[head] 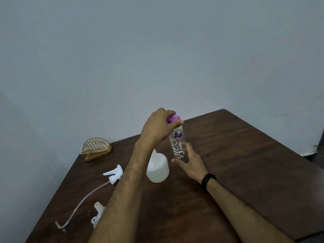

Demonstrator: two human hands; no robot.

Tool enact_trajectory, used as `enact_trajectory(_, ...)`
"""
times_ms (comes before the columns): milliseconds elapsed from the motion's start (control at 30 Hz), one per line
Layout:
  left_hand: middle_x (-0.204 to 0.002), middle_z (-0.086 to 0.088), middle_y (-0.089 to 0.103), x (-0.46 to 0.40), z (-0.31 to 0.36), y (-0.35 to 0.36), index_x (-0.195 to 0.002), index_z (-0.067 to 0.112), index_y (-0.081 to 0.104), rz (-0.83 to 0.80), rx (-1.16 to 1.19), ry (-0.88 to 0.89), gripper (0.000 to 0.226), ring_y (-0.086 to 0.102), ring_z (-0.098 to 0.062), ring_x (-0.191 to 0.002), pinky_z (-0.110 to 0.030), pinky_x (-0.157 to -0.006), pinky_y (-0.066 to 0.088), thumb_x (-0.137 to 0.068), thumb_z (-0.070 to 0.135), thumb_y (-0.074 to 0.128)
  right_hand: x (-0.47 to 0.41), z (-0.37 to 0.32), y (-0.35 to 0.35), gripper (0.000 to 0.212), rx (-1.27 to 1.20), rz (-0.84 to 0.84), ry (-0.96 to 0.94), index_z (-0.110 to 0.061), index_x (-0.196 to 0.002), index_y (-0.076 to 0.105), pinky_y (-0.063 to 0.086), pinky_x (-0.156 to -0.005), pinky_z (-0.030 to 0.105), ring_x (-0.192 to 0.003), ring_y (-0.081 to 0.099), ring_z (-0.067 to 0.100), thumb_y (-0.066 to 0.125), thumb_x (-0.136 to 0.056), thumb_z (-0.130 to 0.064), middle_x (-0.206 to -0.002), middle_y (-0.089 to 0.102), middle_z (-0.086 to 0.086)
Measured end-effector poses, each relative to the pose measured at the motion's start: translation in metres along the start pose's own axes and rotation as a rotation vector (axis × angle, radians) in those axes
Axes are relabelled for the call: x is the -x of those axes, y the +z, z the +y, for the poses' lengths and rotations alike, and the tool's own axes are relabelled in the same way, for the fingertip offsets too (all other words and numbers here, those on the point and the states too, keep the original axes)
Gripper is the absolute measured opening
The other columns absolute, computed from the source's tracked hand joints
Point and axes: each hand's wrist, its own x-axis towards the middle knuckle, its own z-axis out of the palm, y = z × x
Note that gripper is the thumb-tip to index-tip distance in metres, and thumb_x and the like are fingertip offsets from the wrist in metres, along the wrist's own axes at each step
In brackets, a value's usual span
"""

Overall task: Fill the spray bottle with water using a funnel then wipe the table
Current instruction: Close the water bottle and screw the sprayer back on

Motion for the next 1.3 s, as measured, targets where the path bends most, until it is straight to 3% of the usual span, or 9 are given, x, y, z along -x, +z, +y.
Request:
enact_trajectory(200, -0.123, 0.004, 0.06, 0.011, -0.013, 0.01, -0.136, 0.019, 0.061, 0.021, 0.3, -0.01, 0.044, 0.056, -0.009, -0.107, -0.008, -0.084, 0.042, -0.094, 0.03, 0.068, 0.0, -0.002, 0.001, 0.066, -0.004, -0.009, 0.002, -0.037, -0.132, 0.039, 0.054, -0.095, 0.038, -0.11, 0.061, 0.007, 0.079, -0.079, -0.039, -0.126, 0.061, -0.011)
enact_trajectory(333, -0.129, 0.001, 0.06, 0.014, -0.008, 0.018, -0.134, 0.02, 0.06, -0.058, 0.674, -0.034, 0.039, 0.06, -0.012, -0.111, -0.023, -0.092, 0.054, -0.096, 0.02, 0.065, 0.001, -0.003, -0.001, 0.067, -0.027, -0.009, 0.029, -0.036, -0.132, 0.037, 0.053, -0.094, 0.034, -0.11, 0.06, 0.009, 0.079, -0.08, -0.038, -0.126, 0.061, -0.007)
enact_trajectory(500, -0.121, -0.004, 0.063, 0.019, 0.006, 0.056, -0.125, 0.028, 0.055, 0.213, 0.981, -0.208, 0.044, 0.065, -0.021, -0.108, -0.035, -0.09, 0.059, -0.086, 0.031, 0.076, 0.004, -0.003, 0.0, 0.061, -0.056, 0.007, 0.022, -0.03, -0.129, 0.043, 0.055, -0.092, 0.034, -0.106, 0.064, 0.005, 0.08, -0.08, -0.035, -0.119, 0.066, -0.008)
enact_trajectory(600, -0.096, 0.005, 0.076, 0.019, 0.006, 0.071, -0.122, 0.024, 0.047, 0.34, 1.258, -0.319, 0.04, 0.07, -0.02, -0.094, -0.04, -0.089, 0.057, -0.091, 0.026, 0.072, 0.002, -0.002, 0.0, 0.061, -0.059, 0.009, 0.011, -0.03, -0.129, 0.044, 0.055, -0.092, 0.033, -0.105, 0.065, 0.003, 0.079, -0.08, -0.036, -0.119, 0.067, -0.011)
enact_trajectory(800, -0.095, 0.002, 0.07, 0.014, 0.006, 0.087, -0.112, 0.016, 0.048, 0.454, 1.246, -0.337, 0.018, 0.069, -0.009, -0.076, -0.025, -0.067, 0.056, -0.103, 0.031, 0.053, 0.003, -0.003, -0.001, 0.057, -0.069, 0.005, 0.003, -0.031, -0.13, 0.044, 0.055, -0.086, 0.029, -0.1, 0.066, 0.001, 0.077, -0.083, -0.033, -0.116, 0.067, -0.01)
enact_trajectory(1000, -0.099, 0.006, 0.068, 0.011, 0.005, 0.098, -0.116, 0.019, 0.063, 0.415, 1.072, -0.234, 0.033, 0.063, -0.004, -0.087, -0.022, -0.081, 0.052, -0.089, 0.036, 0.072, 0.004, -0.004, -0.001, 0.054, -0.053, 0.005, 0.003, -0.045, -0.125, 0.04, 0.056, -0.087, 0.035, -0.1, 0.064, 0.001, 0.074, -0.084, -0.036, -0.114, 0.065, -0.016)
enact_trajectory(1167, -0.113, 0.0, 0.067, 0.009, 0.006, 0.103, -0.129, 0.02, 0.046, 0.472, 1.203, -0.264, 0.039, 0.067, -0.013, -0.101, -0.023, -0.081, 0.054, -0.096, 0.032, 0.063, 0.002, -0.004, -0.001, 0.057, -0.052, -0.006, 0.017, -0.043, -0.126, 0.039, 0.056, -0.087, 0.044, -0.1, 0.064, 0.003, 0.071, -0.079, -0.04, -0.114, 0.064, -0.017)
enact_trajectory(1233, -0.103, -0.001, 0.066, 0.01, 0.005, 0.105, -0.117, 0.016, 0.043, 0.526, 1.275, -0.287, 0.023, 0.066, -0.014, -0.088, -0.025, -0.073, 0.054, -0.103, 0.032, 0.051, 0.002, -0.004, -0.001, 0.059, -0.054, 0.0, 0.023, -0.046, -0.124, 0.039, 0.056, -0.087, 0.045, -0.1, 0.065, 0.005, 0.069, -0.074, -0.047, -0.114, 0.065, -0.015)
enact_trajectory(1300, -0.094, 0.0, 0.058, 0.009, 0.005, 0.105, -0.107, 0.015, 0.043, 0.571, 1.267, -0.306, 0.025, 0.059, -0.008, -0.076, -0.022, -0.066, 0.049, -0.104, 0.04, 0.044, 0.003, -0.004, -0.001, 0.059, -0.045, -0.002, 0.025, -0.047, -0.126, 0.038, 0.056, -0.089, 0.045, -0.102, 0.065, 0.006, 0.07, -0.076, -0.046, -0.117, 0.065, -0.014)
